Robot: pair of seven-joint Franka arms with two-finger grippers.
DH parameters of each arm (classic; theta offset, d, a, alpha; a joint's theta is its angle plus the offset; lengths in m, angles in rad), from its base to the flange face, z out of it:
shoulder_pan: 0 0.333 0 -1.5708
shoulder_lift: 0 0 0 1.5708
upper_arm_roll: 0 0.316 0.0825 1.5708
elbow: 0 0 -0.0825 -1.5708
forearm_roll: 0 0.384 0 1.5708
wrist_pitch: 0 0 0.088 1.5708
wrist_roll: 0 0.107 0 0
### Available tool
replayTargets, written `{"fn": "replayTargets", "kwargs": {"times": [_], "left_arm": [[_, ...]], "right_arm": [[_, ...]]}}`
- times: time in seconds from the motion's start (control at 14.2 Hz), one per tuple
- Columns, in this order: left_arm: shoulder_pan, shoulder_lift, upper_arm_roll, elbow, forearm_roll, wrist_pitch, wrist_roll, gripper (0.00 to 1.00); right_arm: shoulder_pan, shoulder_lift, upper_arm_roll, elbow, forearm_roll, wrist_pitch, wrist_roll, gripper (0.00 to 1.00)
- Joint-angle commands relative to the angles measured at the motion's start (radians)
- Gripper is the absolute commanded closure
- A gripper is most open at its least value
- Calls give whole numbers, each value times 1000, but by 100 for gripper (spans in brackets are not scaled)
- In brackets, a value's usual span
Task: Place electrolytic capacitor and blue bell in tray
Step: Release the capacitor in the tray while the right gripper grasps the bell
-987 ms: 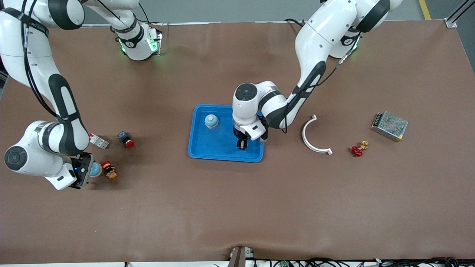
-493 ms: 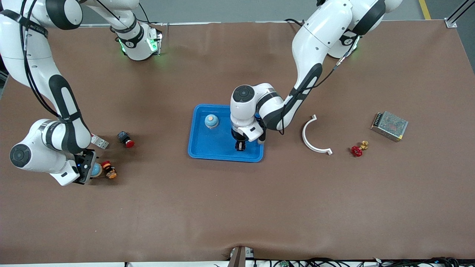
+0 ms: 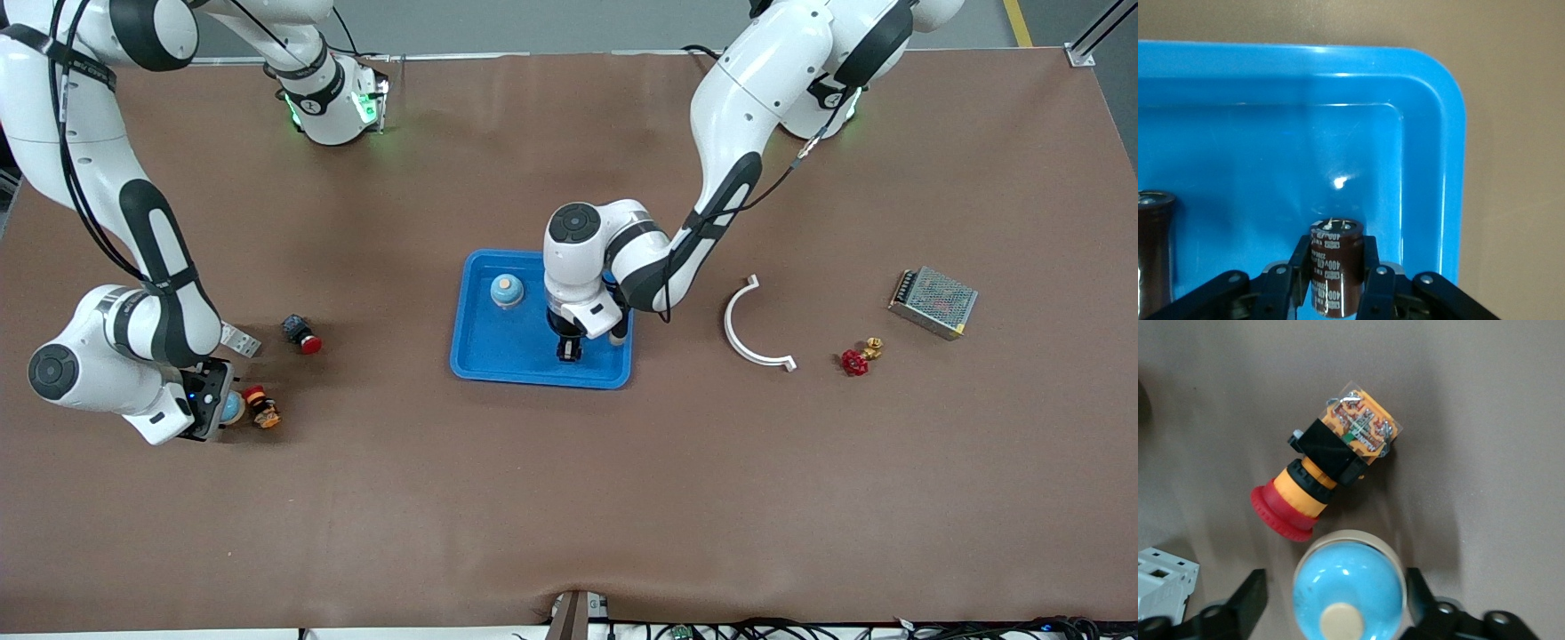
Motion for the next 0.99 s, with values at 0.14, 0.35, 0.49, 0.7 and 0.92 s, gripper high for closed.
{"fn": "replayTargets", "kwargs": {"times": [0.14,0.35,0.49,0.7,0.92], "left_arm": [[-16,23,24,37,4,-17,3,100],[-26,26,41,37,4,-17,9,100],[-26,26,42,37,4,-17,11,100],[-26,26,42,36,23,-19,46,64],[-27,20,42,36,31,-40,65,0]], "right_arm": [[-20,-9,15,-13,21,10,-28,77],[-14,-15,15,-1,21,-1,-15,80],[-8,-30,15,30,21,-27,-6,79],[4,-72,14,129,20,-204,52,80],[24,-130,15,171,21,-358,203,79]]}}
